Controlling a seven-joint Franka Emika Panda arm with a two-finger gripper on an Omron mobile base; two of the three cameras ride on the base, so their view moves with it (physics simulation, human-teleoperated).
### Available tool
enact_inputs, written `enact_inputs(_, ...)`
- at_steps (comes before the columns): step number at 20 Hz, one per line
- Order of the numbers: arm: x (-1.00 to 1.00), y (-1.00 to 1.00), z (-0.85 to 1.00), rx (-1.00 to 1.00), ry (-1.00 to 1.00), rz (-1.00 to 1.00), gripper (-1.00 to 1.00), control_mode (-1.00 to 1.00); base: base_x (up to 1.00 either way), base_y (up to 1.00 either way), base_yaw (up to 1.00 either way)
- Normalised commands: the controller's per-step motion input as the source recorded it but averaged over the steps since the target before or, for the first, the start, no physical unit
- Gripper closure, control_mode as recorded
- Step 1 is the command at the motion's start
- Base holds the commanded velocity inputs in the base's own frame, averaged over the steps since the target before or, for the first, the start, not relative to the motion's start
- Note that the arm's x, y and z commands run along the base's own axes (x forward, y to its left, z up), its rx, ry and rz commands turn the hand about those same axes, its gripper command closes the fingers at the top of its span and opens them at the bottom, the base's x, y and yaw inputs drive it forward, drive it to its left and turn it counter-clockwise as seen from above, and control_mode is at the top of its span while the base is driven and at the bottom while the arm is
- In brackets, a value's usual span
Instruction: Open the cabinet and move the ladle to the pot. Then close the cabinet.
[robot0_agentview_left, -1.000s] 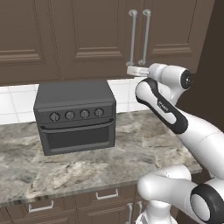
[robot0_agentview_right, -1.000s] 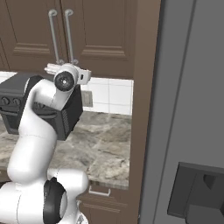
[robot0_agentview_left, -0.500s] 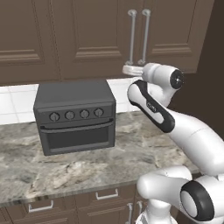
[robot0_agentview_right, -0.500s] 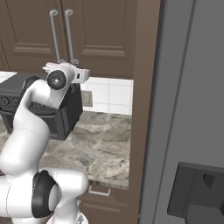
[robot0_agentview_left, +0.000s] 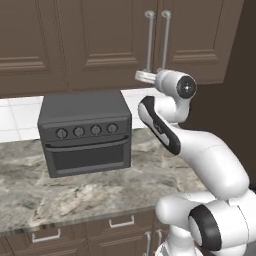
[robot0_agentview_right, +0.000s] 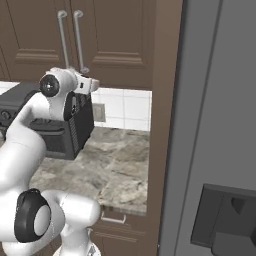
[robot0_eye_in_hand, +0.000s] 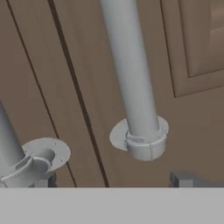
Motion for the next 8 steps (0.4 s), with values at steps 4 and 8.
enact_inputs(4, 0.66, 0.19, 0.0, 0.0, 0.15, -0.05, -1.0, -1.0, 0.0, 0.0, 0.0)
enact_inputs(8, 0.55, 0.08, 0.0, 0.0, 0.16, -0.01, -1.0, -1.0, 0.0, 0.0, 0.0)
